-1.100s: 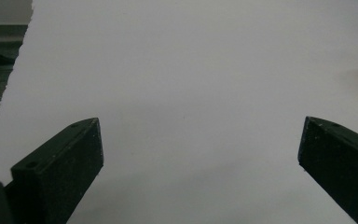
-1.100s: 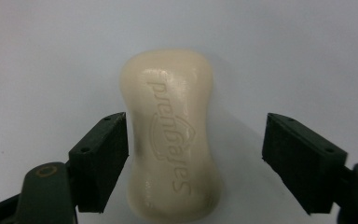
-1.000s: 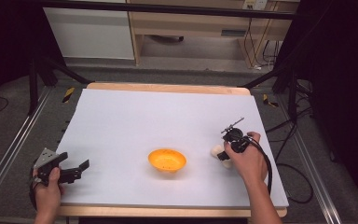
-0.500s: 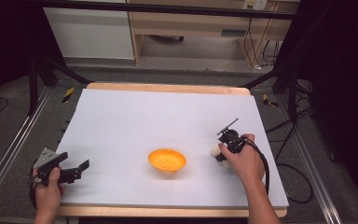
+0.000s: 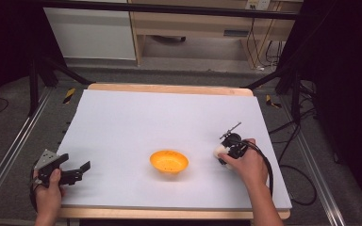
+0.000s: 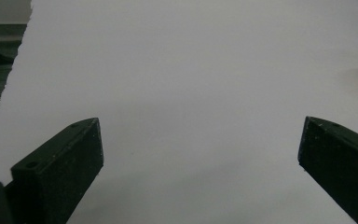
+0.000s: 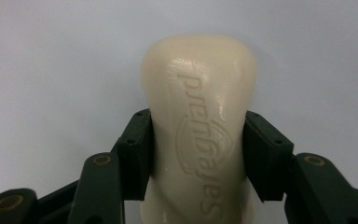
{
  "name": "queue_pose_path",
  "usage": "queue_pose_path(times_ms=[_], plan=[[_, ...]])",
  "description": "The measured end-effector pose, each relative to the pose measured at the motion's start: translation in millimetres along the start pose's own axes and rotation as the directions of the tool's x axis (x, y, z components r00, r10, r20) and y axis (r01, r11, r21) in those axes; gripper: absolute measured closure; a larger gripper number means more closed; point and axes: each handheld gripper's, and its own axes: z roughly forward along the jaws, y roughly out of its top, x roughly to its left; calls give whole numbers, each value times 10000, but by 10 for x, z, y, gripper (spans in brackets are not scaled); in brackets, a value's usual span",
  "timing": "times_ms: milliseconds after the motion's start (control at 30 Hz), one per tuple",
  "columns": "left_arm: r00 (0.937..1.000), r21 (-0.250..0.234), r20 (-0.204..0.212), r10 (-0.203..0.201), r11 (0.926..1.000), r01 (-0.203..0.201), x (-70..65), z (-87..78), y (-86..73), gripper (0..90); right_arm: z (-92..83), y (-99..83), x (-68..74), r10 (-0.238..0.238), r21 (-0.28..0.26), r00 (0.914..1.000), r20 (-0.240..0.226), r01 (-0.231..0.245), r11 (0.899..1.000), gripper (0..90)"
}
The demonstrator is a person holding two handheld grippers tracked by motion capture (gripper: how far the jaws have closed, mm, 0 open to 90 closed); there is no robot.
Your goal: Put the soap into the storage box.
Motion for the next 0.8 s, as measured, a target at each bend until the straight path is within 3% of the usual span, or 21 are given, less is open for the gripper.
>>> queue_pose_path(times_ms=[167, 800], plan=[[10000, -9, -2, -9, 10000, 9, 1, -2, -1, 0, 0, 14, 8, 297, 120, 9996, -14, -297, 9995, 481], [10000, -20, 13, -31, 10000, 31, 4, -2, -1, 0, -5, -11, 10, -11, -94, 10000, 72, 12, 10000, 497]])
